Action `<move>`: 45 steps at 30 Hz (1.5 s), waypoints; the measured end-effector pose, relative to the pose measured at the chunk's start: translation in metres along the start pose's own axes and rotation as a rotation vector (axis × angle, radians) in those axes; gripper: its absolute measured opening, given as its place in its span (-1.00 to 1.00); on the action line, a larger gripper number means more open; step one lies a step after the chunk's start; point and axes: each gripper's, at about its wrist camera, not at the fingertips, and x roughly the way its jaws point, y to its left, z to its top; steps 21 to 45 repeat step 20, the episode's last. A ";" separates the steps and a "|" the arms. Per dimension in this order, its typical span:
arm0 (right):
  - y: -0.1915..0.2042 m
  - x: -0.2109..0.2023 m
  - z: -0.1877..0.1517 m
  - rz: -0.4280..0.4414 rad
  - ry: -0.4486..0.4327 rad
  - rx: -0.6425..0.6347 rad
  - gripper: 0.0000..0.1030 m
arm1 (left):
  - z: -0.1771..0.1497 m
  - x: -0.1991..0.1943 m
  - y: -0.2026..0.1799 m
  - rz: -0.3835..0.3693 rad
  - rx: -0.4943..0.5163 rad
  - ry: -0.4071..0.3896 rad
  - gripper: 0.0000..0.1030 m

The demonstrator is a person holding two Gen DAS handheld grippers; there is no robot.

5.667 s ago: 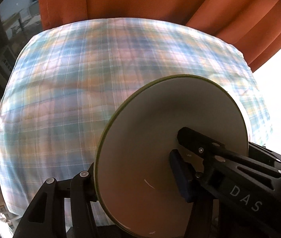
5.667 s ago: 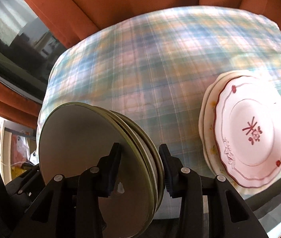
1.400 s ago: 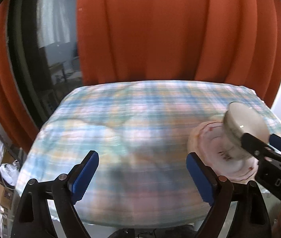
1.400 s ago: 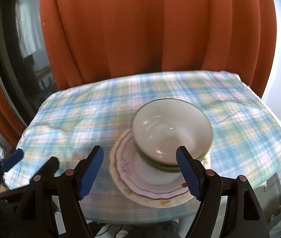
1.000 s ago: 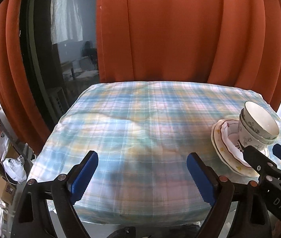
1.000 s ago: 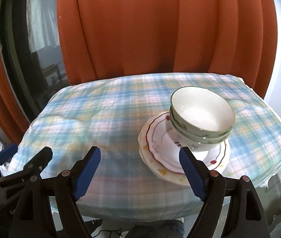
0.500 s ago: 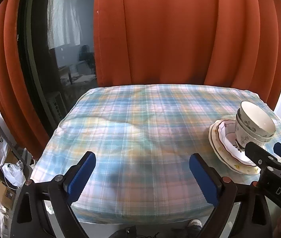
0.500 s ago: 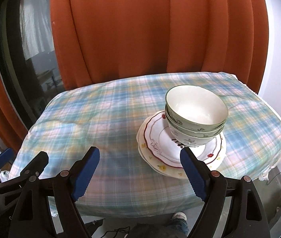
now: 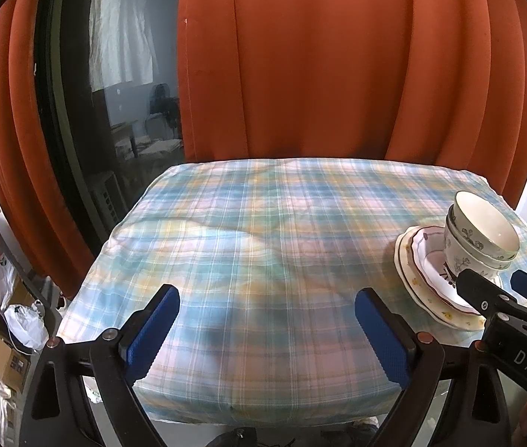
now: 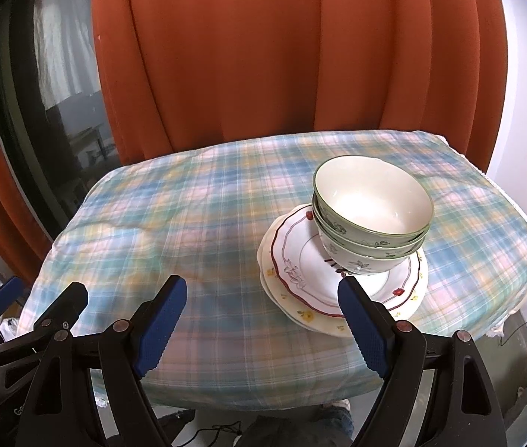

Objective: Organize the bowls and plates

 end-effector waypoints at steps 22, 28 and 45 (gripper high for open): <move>-0.003 0.006 -0.001 -0.014 0.021 0.003 0.66 | 0.000 0.006 -0.003 -0.012 0.002 0.001 0.88; -0.003 0.006 -0.001 -0.014 0.021 0.003 0.66 | 0.000 0.006 -0.003 -0.012 0.002 0.001 0.88; -0.003 0.006 -0.001 -0.014 0.021 0.003 0.66 | 0.000 0.006 -0.003 -0.012 0.002 0.001 0.88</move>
